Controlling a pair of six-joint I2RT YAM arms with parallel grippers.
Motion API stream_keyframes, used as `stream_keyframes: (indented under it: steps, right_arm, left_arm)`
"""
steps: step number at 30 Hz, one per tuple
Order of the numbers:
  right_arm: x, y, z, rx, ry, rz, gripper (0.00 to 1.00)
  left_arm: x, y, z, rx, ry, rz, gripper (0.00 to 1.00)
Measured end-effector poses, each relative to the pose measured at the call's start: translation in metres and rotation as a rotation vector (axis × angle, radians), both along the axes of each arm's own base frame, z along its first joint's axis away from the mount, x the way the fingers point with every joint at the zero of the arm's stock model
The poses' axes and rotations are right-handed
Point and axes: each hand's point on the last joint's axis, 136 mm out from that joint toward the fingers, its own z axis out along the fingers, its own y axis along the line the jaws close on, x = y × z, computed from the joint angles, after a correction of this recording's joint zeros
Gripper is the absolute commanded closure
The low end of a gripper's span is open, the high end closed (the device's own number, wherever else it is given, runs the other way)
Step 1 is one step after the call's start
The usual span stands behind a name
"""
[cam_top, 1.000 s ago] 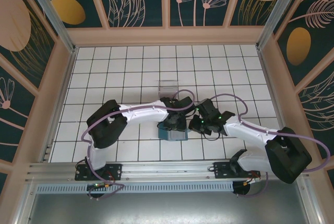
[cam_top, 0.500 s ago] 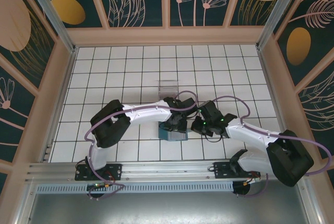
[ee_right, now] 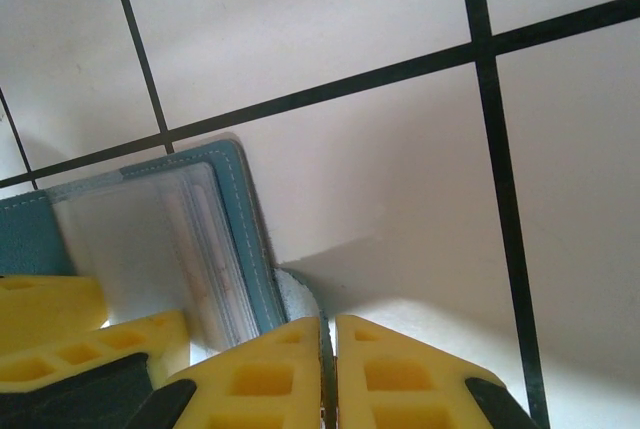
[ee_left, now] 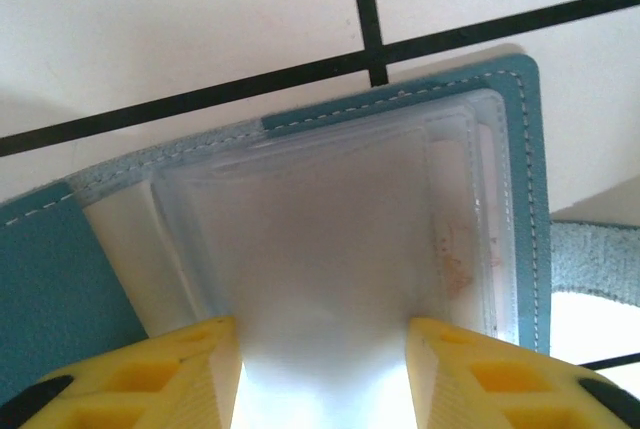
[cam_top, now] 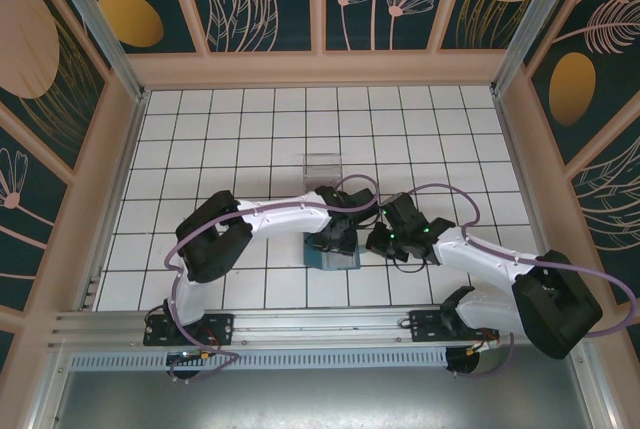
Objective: Take the credit cards out of the card holder
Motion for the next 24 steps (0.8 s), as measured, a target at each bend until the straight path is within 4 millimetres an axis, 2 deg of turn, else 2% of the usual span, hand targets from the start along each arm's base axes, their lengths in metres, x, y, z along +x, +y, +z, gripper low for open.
stream_keyframes:
  steps: [4,12,18,24]
  right_arm:
    - [-0.001,0.001,0.0,0.0,-0.002,0.003,0.89]
    - [-0.004,-0.002,0.001,-0.016,0.015,-0.006,0.79]
    - [0.002,0.002,0.02,0.004,-0.016,-0.011,0.79]
    - [0.008,0.009,0.038,0.02,-0.043,-0.009,0.79]
  left_arm:
    - [0.002,0.0,-0.001,-0.003,-0.014,0.0,0.71]
    - [0.003,0.006,0.002,-0.052,-0.065,0.006,0.74]
    - [0.002,0.013,0.01,-0.17,-0.115,0.026,0.78]
    - [0.0,0.024,0.02,-0.385,-0.132,0.075,0.78]
